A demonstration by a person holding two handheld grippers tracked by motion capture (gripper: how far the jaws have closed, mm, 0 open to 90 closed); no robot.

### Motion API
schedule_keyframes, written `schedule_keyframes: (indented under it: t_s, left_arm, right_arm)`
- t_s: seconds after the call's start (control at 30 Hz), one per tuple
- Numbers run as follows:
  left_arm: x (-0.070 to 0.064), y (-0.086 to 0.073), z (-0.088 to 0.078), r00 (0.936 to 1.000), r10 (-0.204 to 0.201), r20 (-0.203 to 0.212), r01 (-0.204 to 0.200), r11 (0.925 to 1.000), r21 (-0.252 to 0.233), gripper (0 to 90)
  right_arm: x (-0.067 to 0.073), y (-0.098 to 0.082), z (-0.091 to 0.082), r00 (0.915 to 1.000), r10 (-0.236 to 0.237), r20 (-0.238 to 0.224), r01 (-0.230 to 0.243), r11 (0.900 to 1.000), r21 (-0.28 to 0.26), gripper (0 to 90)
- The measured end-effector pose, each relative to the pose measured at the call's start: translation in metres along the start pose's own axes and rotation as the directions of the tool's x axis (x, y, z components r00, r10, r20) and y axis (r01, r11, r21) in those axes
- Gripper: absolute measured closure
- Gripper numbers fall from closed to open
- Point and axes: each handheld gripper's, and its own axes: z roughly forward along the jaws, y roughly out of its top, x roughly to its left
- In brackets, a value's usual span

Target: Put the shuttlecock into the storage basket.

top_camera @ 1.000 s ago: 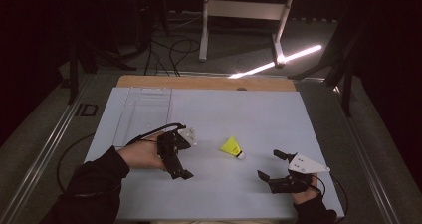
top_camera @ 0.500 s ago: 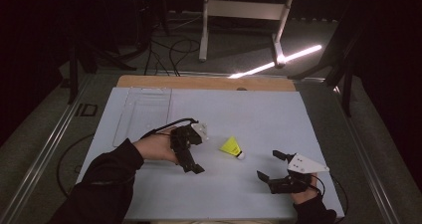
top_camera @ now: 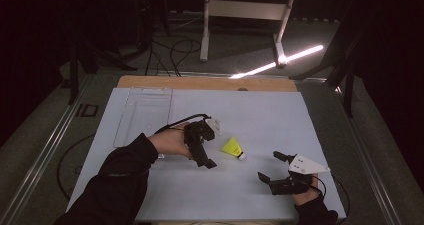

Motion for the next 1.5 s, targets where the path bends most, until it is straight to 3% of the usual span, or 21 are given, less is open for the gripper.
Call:
schedule_keyframes:
  t_s: [0.2,0.5,0.83,0.93,1.2,1.4,1.5]
  left_arm:
    - [0.009,0.009,0.007,1.0,0.0,0.0,0.0,0.9999,-0.012,0.9]
    - [0.024,0.016,0.019,1.0,0.002,0.0,-0.002,0.9994,0.034,2.4]
    - [0.038,0.027,0.03,0.9994,0.029,-0.015,-0.029,0.9994,0.017,7.9]
    - [0.043,0.029,0.034,0.9996,0.025,-0.007,-0.025,0.9997,0.006,12.4]
    - [0.052,0.028,0.05,0.9999,0.004,0.012,-0.004,0.9995,0.033,18.4]
    - [0.057,0.024,0.059,1.0,-0.004,0.007,0.004,0.9995,0.033,24.5]
    - [0.059,0.023,0.064,0.9999,-0.002,0.011,0.001,0.9992,0.04,32.2]
  right_arm:
    - [0.0,0.0,0.0,1.0,-0.001,-0.001,0.001,1.0,0.001,8.1]
    - [0.0,0.0,0.001,1.0,0.003,-0.009,-0.002,1.0,0.005,8.1]
    - [0.0,-0.001,0.001,0.9999,0.001,-0.011,-0.001,1.0,0.009,8.1]
    - [-0.001,-0.001,0.001,0.9999,0.003,-0.011,-0.003,1.0,0.008,8.1]
    - [-0.001,-0.002,0.002,0.9998,0.008,-0.02,-0.008,1.0,0.012,8.1]
    - [0.0,-0.002,0.002,0.9997,0.005,-0.024,-0.005,1.0,0.013,8.1]
    - [0.0,-0.002,0.002,0.9997,0.005,-0.026,-0.005,1.0,0.013,8.1]
